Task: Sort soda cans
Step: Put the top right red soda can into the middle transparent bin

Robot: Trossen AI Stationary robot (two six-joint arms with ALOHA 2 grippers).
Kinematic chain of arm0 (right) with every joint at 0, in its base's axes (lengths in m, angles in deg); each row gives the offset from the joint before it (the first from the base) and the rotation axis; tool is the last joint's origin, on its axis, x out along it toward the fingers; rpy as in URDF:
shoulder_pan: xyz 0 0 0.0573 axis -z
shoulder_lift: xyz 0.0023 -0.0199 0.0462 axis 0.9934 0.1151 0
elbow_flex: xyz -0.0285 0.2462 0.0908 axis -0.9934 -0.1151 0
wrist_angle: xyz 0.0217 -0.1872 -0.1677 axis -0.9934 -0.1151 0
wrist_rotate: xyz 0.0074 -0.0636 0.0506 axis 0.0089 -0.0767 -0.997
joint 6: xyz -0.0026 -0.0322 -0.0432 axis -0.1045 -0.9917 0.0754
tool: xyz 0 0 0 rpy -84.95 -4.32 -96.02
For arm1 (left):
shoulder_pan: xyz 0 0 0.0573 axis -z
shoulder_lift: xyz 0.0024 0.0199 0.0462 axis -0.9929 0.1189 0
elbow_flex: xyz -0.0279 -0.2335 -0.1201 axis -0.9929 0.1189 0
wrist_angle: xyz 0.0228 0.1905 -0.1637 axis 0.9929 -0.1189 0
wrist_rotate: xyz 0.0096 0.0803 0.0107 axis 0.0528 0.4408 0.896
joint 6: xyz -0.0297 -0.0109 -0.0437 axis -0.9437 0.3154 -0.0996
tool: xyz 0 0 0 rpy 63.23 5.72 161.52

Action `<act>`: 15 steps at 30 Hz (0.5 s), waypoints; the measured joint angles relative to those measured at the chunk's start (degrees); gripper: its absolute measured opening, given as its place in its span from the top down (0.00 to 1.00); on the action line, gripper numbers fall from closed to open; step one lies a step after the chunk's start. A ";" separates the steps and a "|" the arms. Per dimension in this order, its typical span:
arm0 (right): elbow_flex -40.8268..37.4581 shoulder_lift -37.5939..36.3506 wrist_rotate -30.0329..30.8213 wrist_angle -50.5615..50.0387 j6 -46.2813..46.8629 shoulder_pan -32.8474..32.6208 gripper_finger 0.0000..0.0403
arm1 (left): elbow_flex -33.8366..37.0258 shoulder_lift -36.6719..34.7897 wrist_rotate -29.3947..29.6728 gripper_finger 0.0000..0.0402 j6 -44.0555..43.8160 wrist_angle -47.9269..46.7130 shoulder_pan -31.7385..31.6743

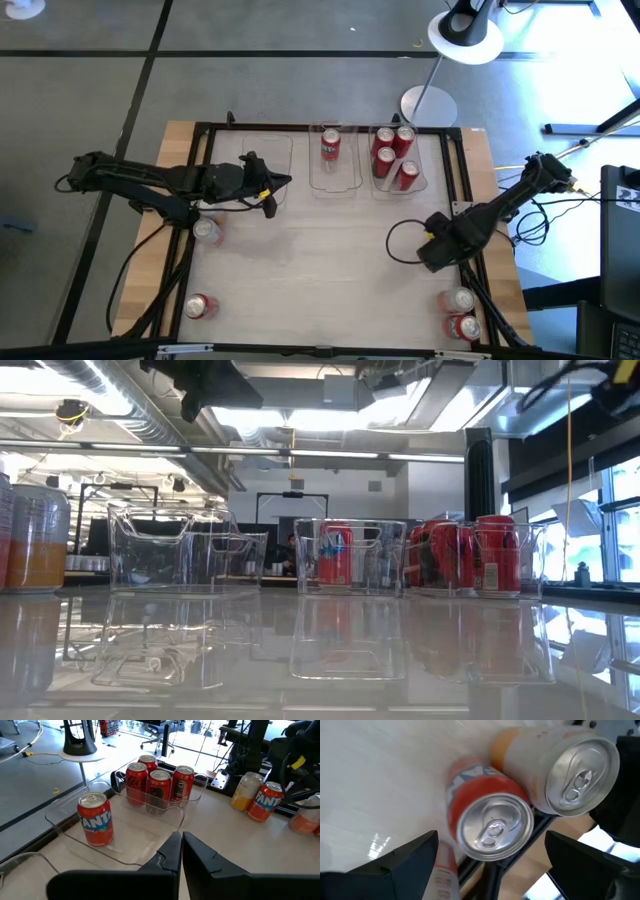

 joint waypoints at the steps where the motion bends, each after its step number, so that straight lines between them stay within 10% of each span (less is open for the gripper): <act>1: -0.61 0.00 -0.26 0.06 -0.01 0.00 0.09 | 0.00 0.00 0.00 0.98 0.00 0.02 0.00; 15: -7.06 -0.06 0.69 8.05 -2.99 0.00 0.09 | 0.00 0.00 0.00 0.98 -0.42 0.02 0.00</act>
